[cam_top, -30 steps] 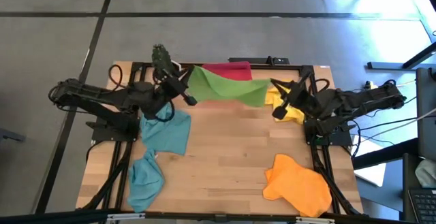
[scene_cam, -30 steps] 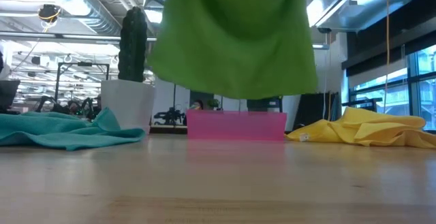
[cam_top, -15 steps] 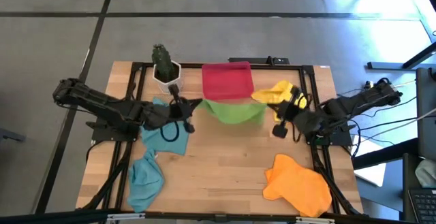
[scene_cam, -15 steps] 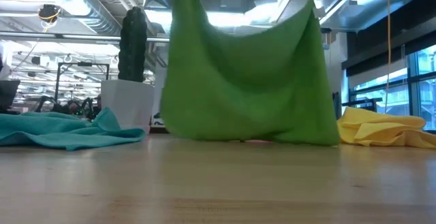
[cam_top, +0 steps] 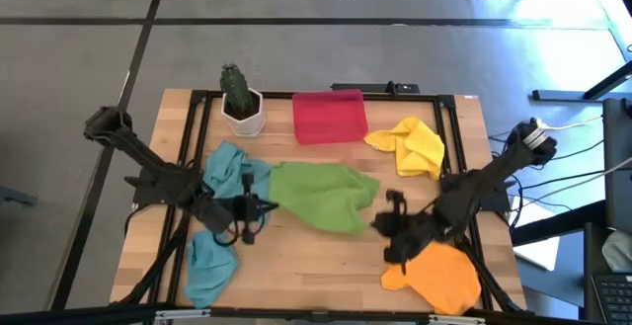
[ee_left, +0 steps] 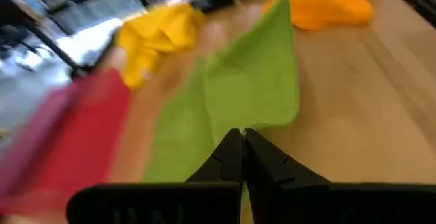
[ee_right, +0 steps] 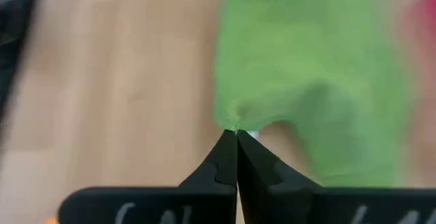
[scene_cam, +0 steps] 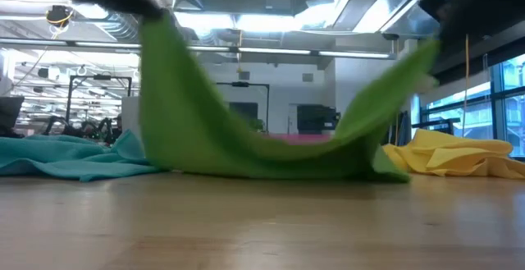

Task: Fold microfiber towels
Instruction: Fold the green microfiber cloth

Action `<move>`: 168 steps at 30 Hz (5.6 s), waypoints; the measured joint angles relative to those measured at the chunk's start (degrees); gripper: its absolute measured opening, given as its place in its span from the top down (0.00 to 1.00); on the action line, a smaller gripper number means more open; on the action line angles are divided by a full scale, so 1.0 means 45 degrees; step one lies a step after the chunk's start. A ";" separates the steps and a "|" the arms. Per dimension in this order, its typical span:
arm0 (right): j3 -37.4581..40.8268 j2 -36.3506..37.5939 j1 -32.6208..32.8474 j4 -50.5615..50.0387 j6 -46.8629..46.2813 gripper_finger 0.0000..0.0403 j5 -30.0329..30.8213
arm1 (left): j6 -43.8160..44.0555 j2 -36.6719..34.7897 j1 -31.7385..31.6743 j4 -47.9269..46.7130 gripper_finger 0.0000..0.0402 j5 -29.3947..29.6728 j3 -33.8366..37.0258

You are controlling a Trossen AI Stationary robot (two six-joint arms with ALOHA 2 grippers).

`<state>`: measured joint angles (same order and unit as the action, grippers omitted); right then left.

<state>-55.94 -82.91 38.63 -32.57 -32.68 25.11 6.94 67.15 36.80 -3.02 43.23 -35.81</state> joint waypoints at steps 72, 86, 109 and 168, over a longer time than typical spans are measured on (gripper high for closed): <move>0.3847 0.0530 -0.0943 -0.2390 -0.7401 1.00 0.1766 | -0.0233 0.1662 -0.5930 0.3102 1.00 -0.1130 0.2657; 0.4757 0.0519 -0.1475 -0.1385 -0.7190 0.85 0.2034 | -0.0091 0.1662 -0.6713 0.3142 0.85 -0.2227 0.2657; 0.2934 0.0509 -0.2150 -0.1427 -0.4769 0.73 0.1572 | 0.1304 0.2772 -0.3260 0.3538 0.68 -0.3961 0.1073; 0.4750 0.0480 -0.2356 0.3688 -0.4641 0.99 -0.4997 | -0.5600 0.5591 -0.8844 -0.1707 0.75 -0.5428 -0.3540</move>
<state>-34.57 -80.75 28.02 -15.98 -53.56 2.62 -18.26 92.31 -3.00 -10.70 18.80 -51.74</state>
